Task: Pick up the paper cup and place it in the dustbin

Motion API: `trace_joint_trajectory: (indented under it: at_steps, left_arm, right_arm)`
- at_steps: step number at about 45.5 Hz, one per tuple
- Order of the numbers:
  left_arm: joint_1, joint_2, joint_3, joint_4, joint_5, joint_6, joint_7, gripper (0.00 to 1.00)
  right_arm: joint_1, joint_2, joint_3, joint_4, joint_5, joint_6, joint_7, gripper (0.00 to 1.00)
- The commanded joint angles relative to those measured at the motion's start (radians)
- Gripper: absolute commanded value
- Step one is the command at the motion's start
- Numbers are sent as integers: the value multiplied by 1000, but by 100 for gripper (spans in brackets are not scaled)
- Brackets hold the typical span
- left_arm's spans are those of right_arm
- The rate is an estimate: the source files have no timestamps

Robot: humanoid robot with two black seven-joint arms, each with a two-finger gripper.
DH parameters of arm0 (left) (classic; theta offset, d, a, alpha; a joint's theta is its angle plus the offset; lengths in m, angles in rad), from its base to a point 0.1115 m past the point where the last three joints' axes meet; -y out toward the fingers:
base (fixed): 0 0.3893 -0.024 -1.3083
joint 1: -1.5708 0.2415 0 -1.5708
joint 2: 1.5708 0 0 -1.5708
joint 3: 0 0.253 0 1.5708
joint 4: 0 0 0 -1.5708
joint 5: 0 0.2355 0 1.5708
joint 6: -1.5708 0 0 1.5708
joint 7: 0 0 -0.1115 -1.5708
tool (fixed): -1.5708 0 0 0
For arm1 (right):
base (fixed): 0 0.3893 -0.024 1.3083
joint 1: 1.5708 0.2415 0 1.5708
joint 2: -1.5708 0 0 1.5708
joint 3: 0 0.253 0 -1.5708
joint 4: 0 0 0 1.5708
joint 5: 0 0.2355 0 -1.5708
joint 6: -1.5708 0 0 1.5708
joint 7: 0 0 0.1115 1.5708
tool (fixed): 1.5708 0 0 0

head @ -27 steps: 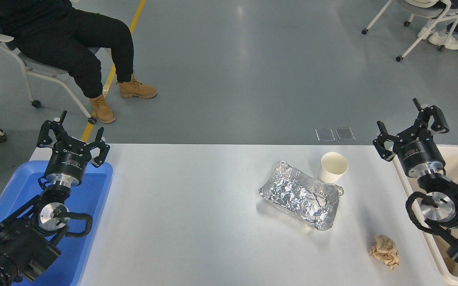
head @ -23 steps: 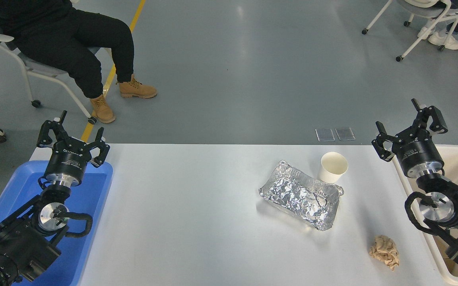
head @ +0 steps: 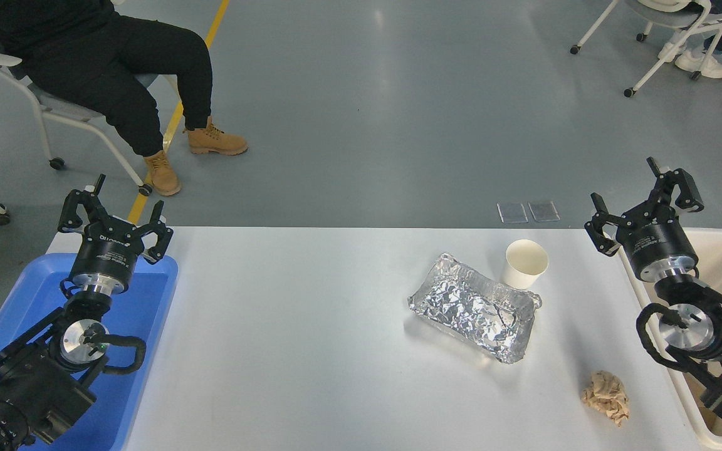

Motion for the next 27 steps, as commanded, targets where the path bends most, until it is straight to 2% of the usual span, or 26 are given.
trace_joint_trajectory:
  at_steps: [1,27]
  left_arm:
    - [0,0,0,0,0,0,0,99]
    - [0,0,0,0,0,0,0,99]
  right_arm:
    - [8,3,-3,4,0,0,0,100]
    - [42,8,-11,-11,-2,2,-3,100]
